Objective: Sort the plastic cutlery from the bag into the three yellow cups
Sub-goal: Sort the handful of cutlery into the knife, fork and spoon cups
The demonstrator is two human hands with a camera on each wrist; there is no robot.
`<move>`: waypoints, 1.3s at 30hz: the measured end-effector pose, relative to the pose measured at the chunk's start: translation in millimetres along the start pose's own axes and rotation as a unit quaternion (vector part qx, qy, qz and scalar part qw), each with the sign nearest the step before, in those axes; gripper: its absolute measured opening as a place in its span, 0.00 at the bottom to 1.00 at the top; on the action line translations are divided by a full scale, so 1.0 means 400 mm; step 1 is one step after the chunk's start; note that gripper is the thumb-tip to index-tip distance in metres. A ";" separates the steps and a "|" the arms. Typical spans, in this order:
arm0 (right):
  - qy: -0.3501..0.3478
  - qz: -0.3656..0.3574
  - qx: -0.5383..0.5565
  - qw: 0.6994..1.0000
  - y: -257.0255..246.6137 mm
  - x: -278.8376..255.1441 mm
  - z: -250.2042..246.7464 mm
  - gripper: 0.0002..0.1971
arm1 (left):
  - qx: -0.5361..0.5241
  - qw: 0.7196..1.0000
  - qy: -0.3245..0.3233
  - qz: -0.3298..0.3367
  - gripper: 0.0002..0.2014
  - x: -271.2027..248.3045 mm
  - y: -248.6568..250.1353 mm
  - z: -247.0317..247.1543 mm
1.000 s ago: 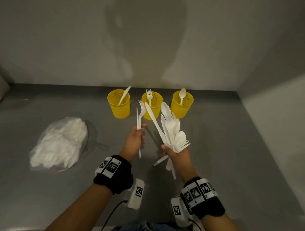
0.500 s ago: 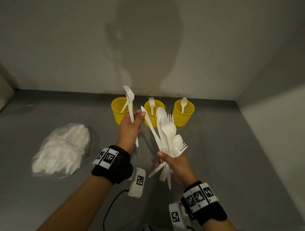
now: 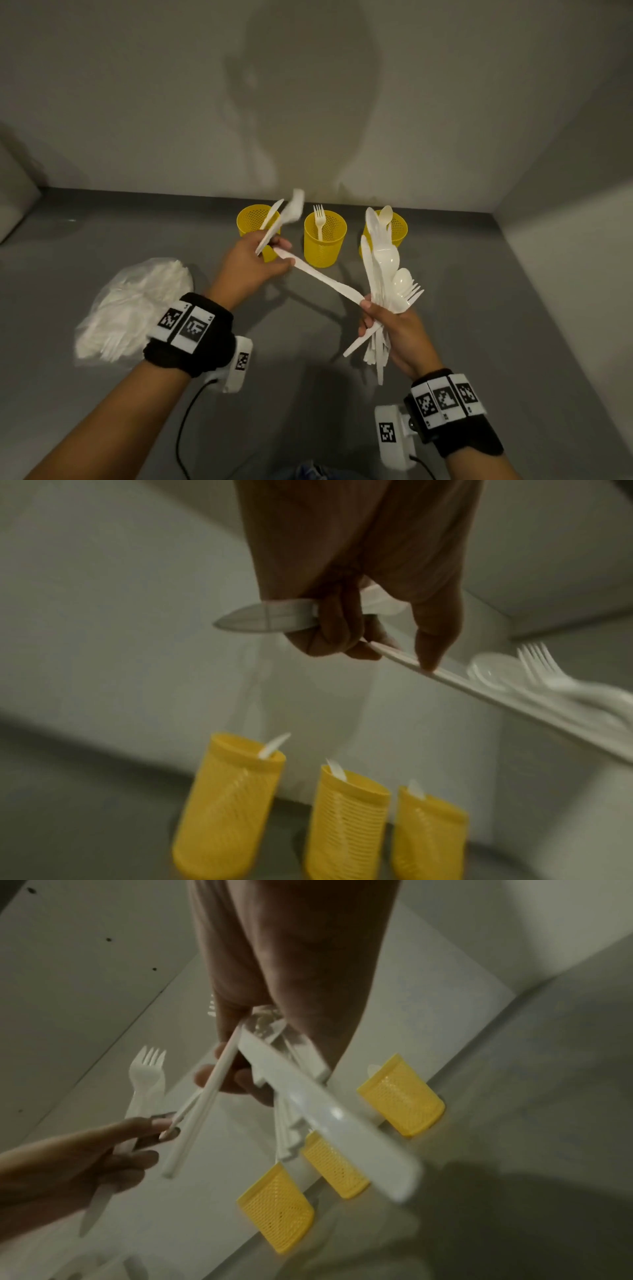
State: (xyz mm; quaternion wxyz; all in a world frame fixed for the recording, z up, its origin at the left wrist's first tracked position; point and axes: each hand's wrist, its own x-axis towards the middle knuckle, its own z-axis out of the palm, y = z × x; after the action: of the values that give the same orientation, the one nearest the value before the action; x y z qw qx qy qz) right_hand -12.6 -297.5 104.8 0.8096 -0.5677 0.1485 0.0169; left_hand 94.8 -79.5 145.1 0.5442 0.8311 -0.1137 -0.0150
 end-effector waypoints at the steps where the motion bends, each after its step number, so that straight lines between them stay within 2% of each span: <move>1: -0.004 -0.004 -0.030 1.000 -0.005 0.002 -0.003 0.04 | 0.073 0.996 -0.012 0.049 0.11 -0.001 -0.004 -0.008; 3: -0.013 -0.008 -0.078 0.997 -0.011 0.005 -0.007 0.04 | 0.195 0.971 -0.065 0.123 0.14 -0.008 -0.007 -0.015; 6: -0.024 0.000 -0.089 0.996 -0.012 0.009 -0.010 0.02 | 0.251 0.934 -0.169 0.190 0.10 -0.029 -0.003 0.003; 8: -0.028 0.003 -0.072 0.997 -0.014 0.012 -0.009 0.01 | 0.236 0.926 -0.217 0.199 0.09 -0.036 -0.011 0.025; 11: -0.026 -0.008 -0.060 0.998 -0.020 0.020 0.000 0.03 | 0.198 0.934 -0.253 0.156 0.08 -0.031 -0.037 0.056; 14: 0.000 -0.009 -0.027 1.000 -0.025 0.036 0.008 0.05 | 0.111 0.970 -0.208 0.057 0.04 -0.019 -0.064 0.056; 17: 0.032 -0.006 -0.010 0.999 -0.027 0.053 0.011 0.05 | -0.002 0.996 -0.074 -0.052 0.03 0.025 -0.080 0.017; 21: 0.032 0.002 -0.039 0.999 -0.015 0.066 0.015 0.04 | -0.089 0.983 0.141 -0.074 0.06 0.131 -0.074 -0.048; 24: 0.036 0.006 -0.034 0.999 -0.003 0.072 0.023 0.04 | -0.078 0.969 0.222 -0.080 0.08 0.209 -0.084 -0.055; 25: 0.037 0.007 -0.032 0.999 0.000 0.073 0.026 0.04 | -0.060 0.967 0.229 -0.091 0.08 0.231 -0.093 -0.051; 27: 0.038 0.005 -0.036 0.999 0.004 0.074 0.028 0.04 | -0.003 0.974 0.190 -0.121 0.09 0.261 -0.118 -0.041; 30: 0.044 0.008 -0.034 0.998 0.008 0.078 0.021 0.04 | 0.100 0.976 0.118 -0.153 0.19 0.267 -0.153 -0.032; 32: 0.055 0.007 -0.033 0.998 0.010 0.083 0.012 0.03 | 0.125 0.976 0.134 -0.115 0.23 0.252 -0.155 -0.025; 34: 0.063 0.010 -0.027 0.998 0.013 0.088 0.005 0.03 | 0.119 0.982 0.138 -0.053 0.21 0.223 -0.134 -0.006; 36: 0.066 0.014 -0.025 0.997 0.017 0.091 0.001 0.03 | 0.108 0.988 0.113 -0.009 0.19 0.190 -0.105 0.018; 39: 0.072 0.016 -0.019 0.997 0.019 0.094 -0.003 0.03 | 0.019 0.995 0.096 -0.006 0.18 0.166 -0.097 0.052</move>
State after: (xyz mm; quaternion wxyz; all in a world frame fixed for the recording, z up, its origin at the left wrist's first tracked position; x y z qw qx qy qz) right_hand 21.4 -301.2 87.7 0.7853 -0.5805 0.2151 -0.0083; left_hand 163.3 -96.9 108.0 0.5366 0.8396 -0.0561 0.0635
